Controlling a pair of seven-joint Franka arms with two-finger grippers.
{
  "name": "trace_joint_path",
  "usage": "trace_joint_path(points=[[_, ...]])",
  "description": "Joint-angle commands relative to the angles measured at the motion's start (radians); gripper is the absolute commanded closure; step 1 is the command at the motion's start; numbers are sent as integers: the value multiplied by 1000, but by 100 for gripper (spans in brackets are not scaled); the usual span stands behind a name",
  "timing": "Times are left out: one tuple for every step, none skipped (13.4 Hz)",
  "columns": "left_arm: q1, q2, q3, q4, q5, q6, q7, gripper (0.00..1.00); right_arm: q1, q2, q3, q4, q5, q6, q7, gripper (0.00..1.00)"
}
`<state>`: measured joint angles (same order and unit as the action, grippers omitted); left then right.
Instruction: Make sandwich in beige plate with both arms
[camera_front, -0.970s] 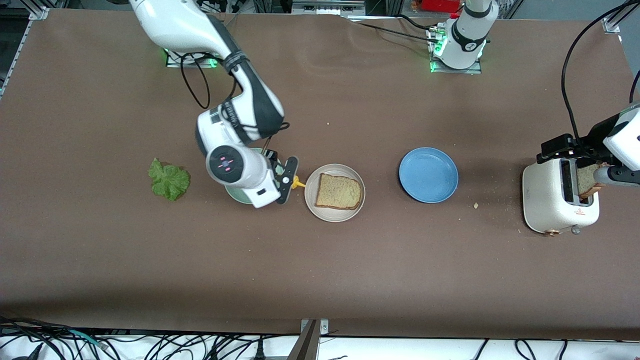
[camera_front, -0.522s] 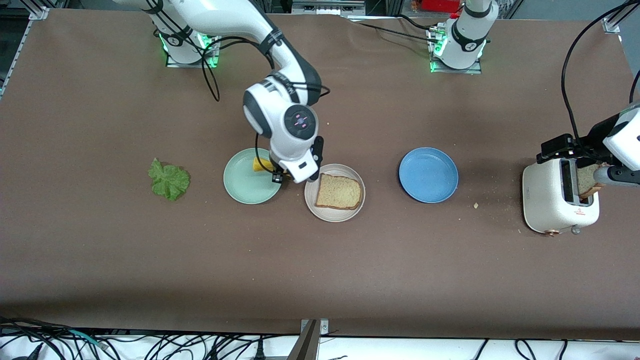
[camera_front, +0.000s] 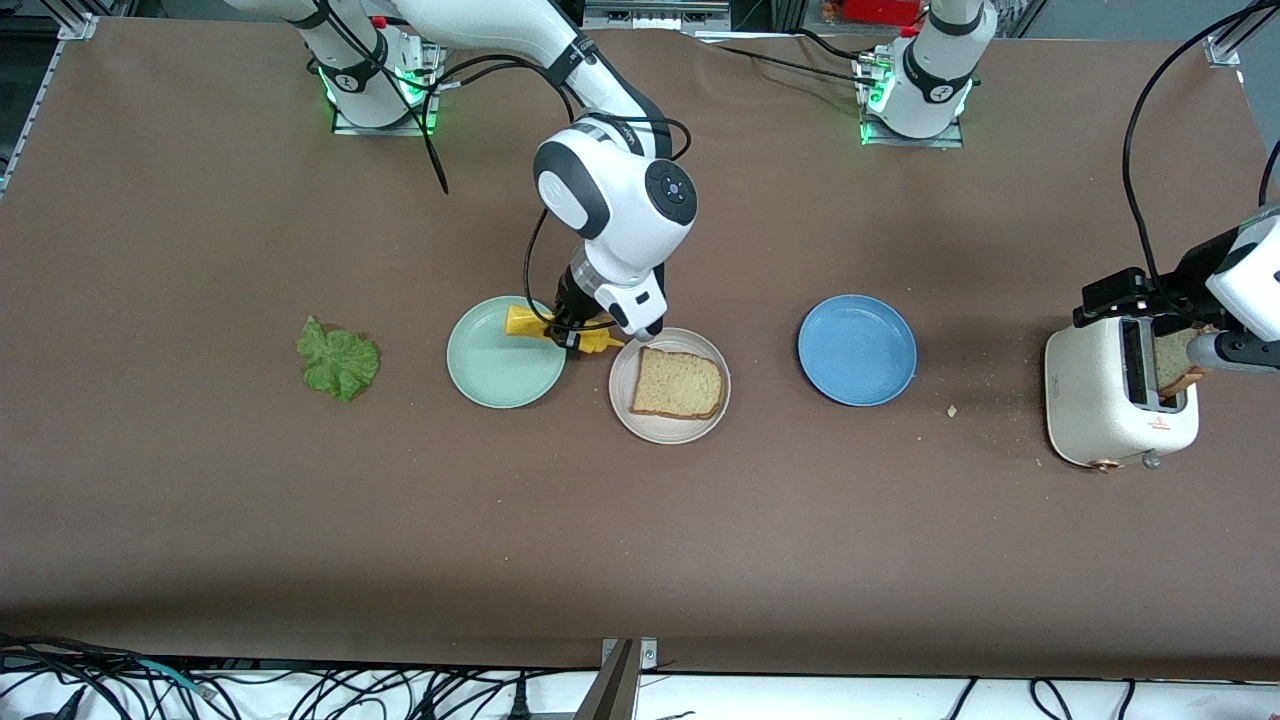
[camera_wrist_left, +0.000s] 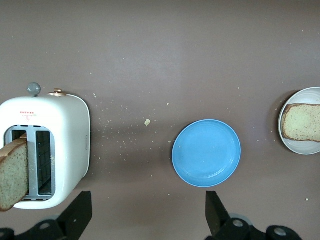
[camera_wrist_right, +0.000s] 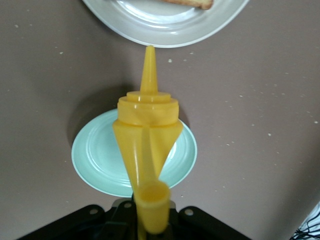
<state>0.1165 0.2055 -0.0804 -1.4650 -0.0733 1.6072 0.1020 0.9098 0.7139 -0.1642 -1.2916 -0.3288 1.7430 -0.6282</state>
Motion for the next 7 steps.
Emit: trace_joint_path(points=[[-8,-8,-1,-3,43,-9,8,0,-6,2,-9,61,60,-19,-2,100],[-8,-8,-1,-3,43,-9,8,0,-29,-2,-15,63,104,-19,-7,100],[-8,-8,-1,-3,43,-9,8,0,-55,-4,-14,70,163,-19,-10,100],[-8,-8,-1,-3,43,-9,8,0,-86,-5,-15,72,233,-19,-19,100],[-8,-8,-1,-3,43,-9,8,0,-116,-5,-17,72,316,-17,-59,100],[-8,-6,-1,-3,43,-9,8,0,-152,-5,-15,71,409,-17,-109,100],[-8,-6,-1,-3,43,-9,8,0,-175,-11,-17,71,491,-17,-160,100]])
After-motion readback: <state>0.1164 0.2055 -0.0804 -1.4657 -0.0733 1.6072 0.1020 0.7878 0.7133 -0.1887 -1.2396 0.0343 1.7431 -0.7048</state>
